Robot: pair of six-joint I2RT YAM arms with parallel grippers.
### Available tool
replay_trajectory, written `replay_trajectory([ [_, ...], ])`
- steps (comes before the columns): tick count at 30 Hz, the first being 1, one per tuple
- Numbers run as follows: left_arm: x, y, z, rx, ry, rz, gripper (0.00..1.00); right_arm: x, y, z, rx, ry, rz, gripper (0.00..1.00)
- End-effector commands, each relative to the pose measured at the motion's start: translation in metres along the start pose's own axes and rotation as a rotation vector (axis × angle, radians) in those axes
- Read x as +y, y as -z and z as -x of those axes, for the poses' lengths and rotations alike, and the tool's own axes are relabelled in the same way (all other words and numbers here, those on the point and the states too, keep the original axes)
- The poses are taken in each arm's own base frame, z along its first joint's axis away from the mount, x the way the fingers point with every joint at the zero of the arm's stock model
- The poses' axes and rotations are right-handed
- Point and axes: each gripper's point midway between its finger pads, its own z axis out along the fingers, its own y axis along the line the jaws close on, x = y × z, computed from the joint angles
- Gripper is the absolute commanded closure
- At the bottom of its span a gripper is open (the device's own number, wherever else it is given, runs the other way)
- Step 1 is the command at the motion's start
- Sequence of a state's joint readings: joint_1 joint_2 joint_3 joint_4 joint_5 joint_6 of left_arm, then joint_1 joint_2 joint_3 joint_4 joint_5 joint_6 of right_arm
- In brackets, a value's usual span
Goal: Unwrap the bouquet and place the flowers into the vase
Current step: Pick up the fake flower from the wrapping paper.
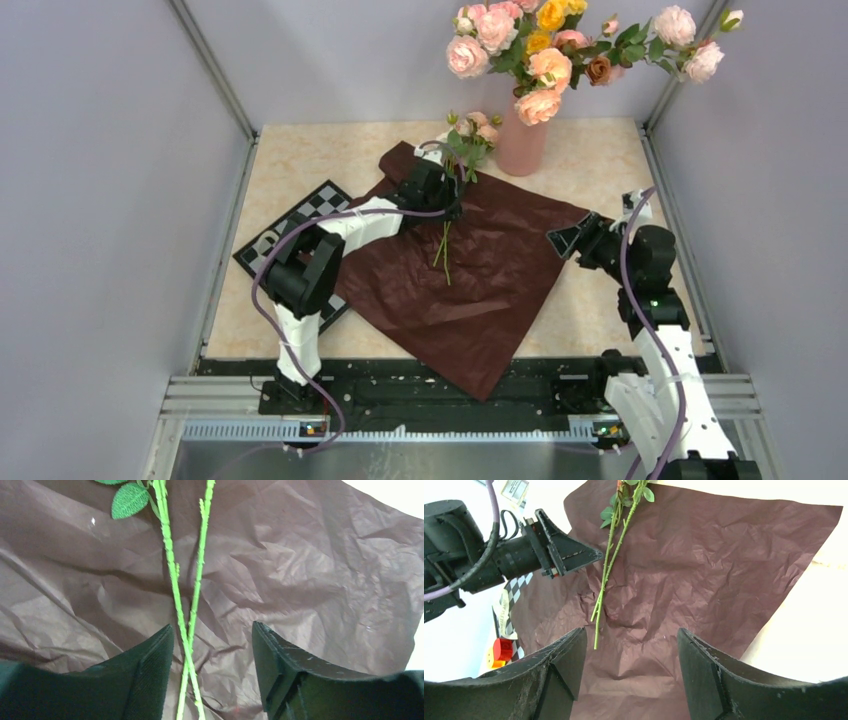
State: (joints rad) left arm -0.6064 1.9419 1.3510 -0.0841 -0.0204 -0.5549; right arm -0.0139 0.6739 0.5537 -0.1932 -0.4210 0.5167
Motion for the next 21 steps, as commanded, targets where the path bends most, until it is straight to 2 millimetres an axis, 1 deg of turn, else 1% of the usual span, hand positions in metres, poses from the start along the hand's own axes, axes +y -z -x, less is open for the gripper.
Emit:
replay_trajectory([
  [1,0.004,-0.013,0.022,-0.023,-0.015,0.023,0.41,0.007,0.002,0.001,-0.004,0.024,0.029,0.33],
  [4,0.018,-0.022,0.021,-0.009,-0.013,0.075,0.48,0.006,0.0,0.0,-0.001,0.028,0.031,0.33],
  [8,0.028,-0.03,0.021,0.001,-0.016,0.096,0.51,0.005,-0.002,-0.001,0.003,0.028,0.034,0.33],
  [11,0.03,-0.037,0.018,0.024,-0.026,0.091,0.56,0.004,-0.004,-0.002,0.005,0.025,0.036,0.33],
  [13,0.029,-0.041,0.018,0.032,-0.026,0.084,0.61,0.004,-0.005,-0.002,0.009,0.024,0.038,0.33],
  [21,0.03,-0.051,0.013,0.051,-0.009,0.076,0.67,0.004,-0.008,-0.001,0.012,0.026,0.042,0.33],
])
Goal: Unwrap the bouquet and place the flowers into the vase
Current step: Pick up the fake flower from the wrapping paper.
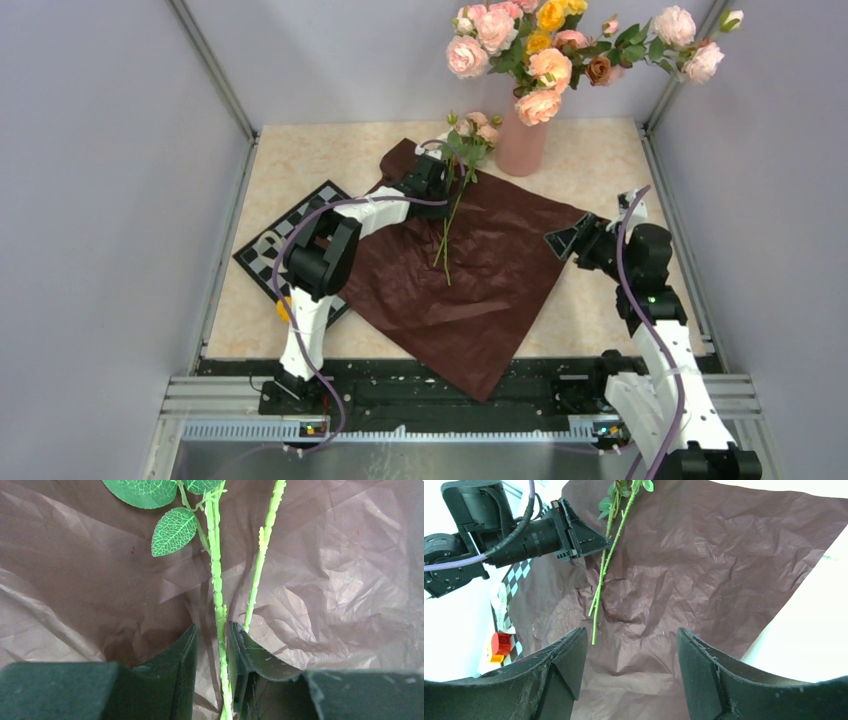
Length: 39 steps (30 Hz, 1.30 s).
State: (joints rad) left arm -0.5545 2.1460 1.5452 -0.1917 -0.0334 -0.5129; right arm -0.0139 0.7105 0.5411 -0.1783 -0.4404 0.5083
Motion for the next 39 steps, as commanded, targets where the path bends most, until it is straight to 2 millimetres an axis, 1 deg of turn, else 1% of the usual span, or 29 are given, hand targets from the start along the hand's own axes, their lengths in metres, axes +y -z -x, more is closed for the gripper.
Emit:
replay_trajectory([
  [1,-0.008,-0.001,0.014,-0.023,0.004,-0.032,0.68,0.009,-0.001,0.008,-0.025,0.032,0.039,0.34],
  [4,-0.009,-0.004,0.012,-0.017,0.01,-0.037,0.7,0.008,-0.001,0.007,-0.023,0.03,0.038,0.34],
  [9,-0.013,-0.006,0.006,0.005,0.014,-0.062,0.79,0.007,-0.002,0.005,-0.02,0.027,0.035,0.34],
  [13,-0.013,-0.003,0.008,0.001,0.015,-0.062,0.87,0.007,-0.002,0.004,-0.018,0.026,0.034,0.34],
  [18,-0.016,0.005,0.016,-0.013,0.02,-0.069,0.99,0.01,0.0,0.007,-0.027,0.029,0.045,0.34],
  [19,-0.016,0.007,0.017,-0.017,0.023,-0.071,1.0,0.01,0.0,0.007,-0.028,0.029,0.045,0.34],
  [24,-0.02,0.017,0.025,-0.043,0.034,-0.086,1.0,0.011,0.001,0.007,-0.028,0.03,0.046,0.34],
  [26,-0.021,0.023,0.029,-0.066,0.046,-0.09,1.0,0.011,0.001,0.006,-0.028,0.028,0.046,0.34],
  [31,-0.028,0.045,0.046,-0.133,0.09,-0.129,1.0,0.013,0.003,0.007,-0.033,0.028,0.051,0.34],
  [36,-0.036,0.078,0.069,-0.249,0.139,-0.191,1.0,0.017,0.005,0.009,-0.041,0.038,0.072,0.34],
  [39,-0.04,0.099,0.078,-0.304,0.15,-0.228,1.0,0.023,0.006,0.011,-0.046,0.034,0.093,0.33],
])
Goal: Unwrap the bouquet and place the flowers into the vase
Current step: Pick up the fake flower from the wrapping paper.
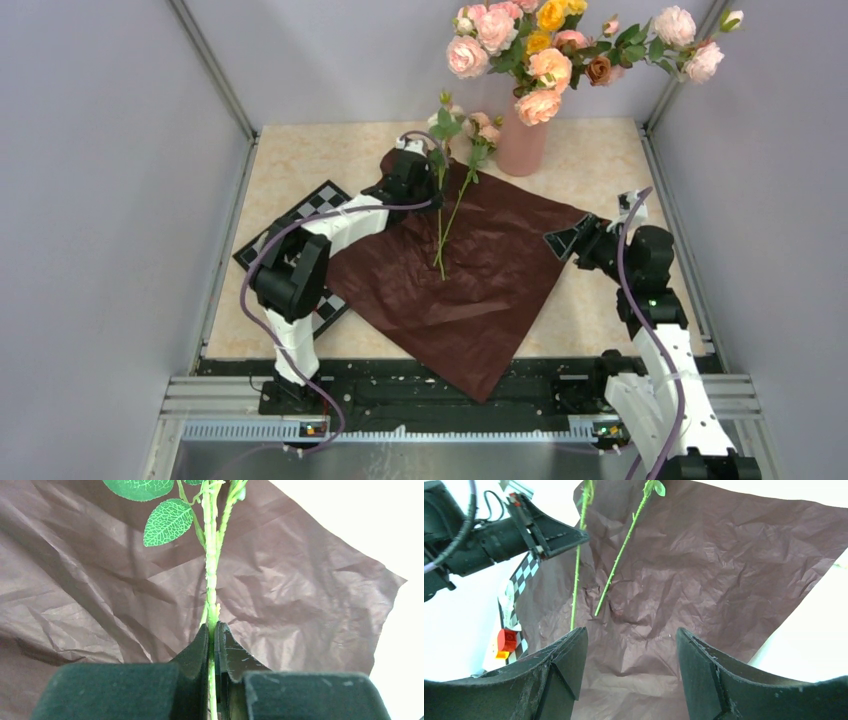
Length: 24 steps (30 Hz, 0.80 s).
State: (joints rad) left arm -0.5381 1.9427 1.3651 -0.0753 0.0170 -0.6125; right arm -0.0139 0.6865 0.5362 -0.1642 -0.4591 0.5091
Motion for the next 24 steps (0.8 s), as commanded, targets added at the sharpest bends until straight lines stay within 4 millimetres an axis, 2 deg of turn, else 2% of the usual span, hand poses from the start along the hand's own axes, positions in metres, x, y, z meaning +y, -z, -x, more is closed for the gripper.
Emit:
replay_trajectory([
  [1,-0.039,0.046,0.059,-0.221,0.036,-0.147,1.0,0.02,0.003,0.009,-0.029,0.014,0.081,0.33],
  [6,-0.049,0.087,0.06,-0.297,0.058,-0.249,1.0,0.051,0.005,0.02,-0.059,-0.022,0.243,0.31],
  [11,-0.049,0.137,0.054,-0.391,0.077,-0.333,1.0,0.076,0.009,0.025,-0.049,-0.007,0.382,0.22],
  [15,-0.052,0.174,0.036,-0.425,0.047,-0.415,1.0,0.088,0.013,0.033,-0.053,0.02,0.433,0.18],
  [19,-0.058,0.209,0.012,-0.465,-0.001,-0.498,1.0,0.119,0.016,0.032,-0.038,0.055,0.519,0.17],
  [24,-0.083,0.256,-0.008,-0.548,-0.103,-0.61,1.0,0.166,0.01,0.025,-0.023,0.098,0.615,0.15],
])
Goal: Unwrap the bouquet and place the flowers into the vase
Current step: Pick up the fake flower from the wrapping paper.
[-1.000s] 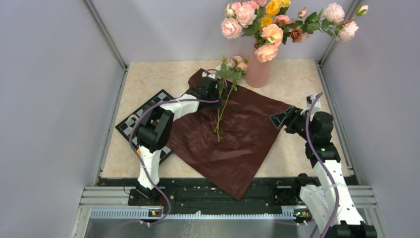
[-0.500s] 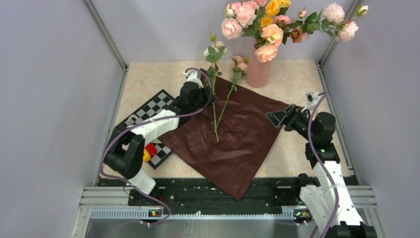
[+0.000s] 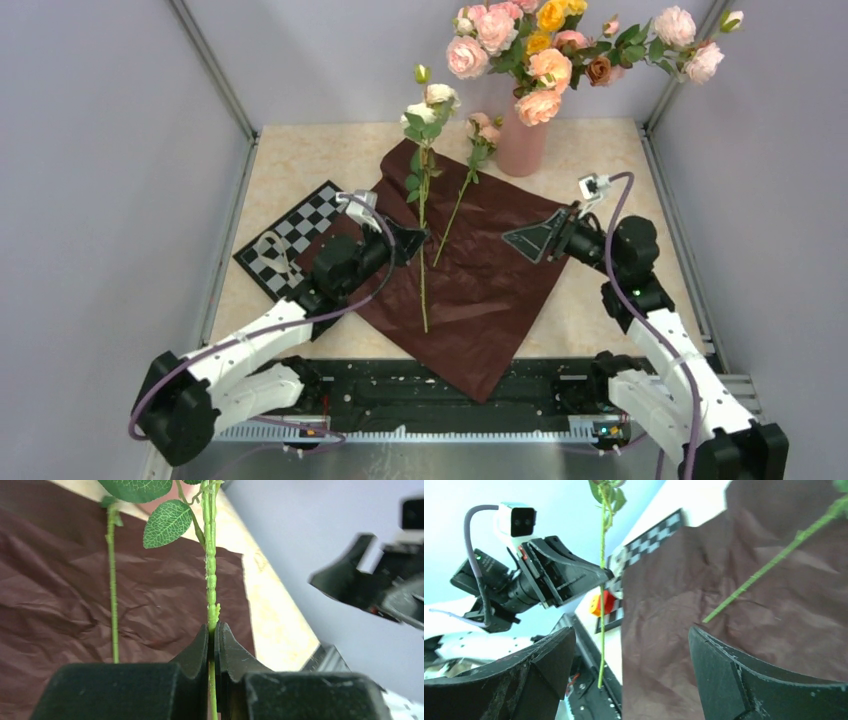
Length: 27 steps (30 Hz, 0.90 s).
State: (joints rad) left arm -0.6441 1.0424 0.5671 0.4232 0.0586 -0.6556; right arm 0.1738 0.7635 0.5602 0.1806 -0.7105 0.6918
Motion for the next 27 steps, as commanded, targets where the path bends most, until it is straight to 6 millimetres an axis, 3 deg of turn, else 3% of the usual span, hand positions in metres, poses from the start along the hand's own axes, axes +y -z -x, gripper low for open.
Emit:
replay_trajectory([
  [1,-0.057,0.025,0.025,-0.141,-0.101,-0.18,1.0,0.06,-0.023,0.023,-0.052,0.117,0.152,0.13],
  [7,-0.103,0.05,0.024,-0.202,-0.121,-0.265,1.0,0.118,-0.053,0.023,-0.022,0.164,0.281,0.06],
  [15,-0.142,0.061,0.0,-0.18,-0.123,-0.348,1.0,0.168,-0.062,0.058,-0.082,0.172,0.415,0.12],
  [20,-0.156,0.061,-0.009,-0.161,-0.134,-0.38,1.0,0.179,-0.065,0.069,-0.086,0.181,0.426,0.17],
  [23,-0.158,0.059,-0.011,-0.156,-0.132,-0.382,1.0,0.183,-0.063,0.069,-0.083,0.183,0.436,0.3],
  [27,-0.155,0.057,-0.008,-0.165,-0.11,-0.353,1.0,0.182,-0.061,0.065,-0.071,0.18,0.428,0.34],
])
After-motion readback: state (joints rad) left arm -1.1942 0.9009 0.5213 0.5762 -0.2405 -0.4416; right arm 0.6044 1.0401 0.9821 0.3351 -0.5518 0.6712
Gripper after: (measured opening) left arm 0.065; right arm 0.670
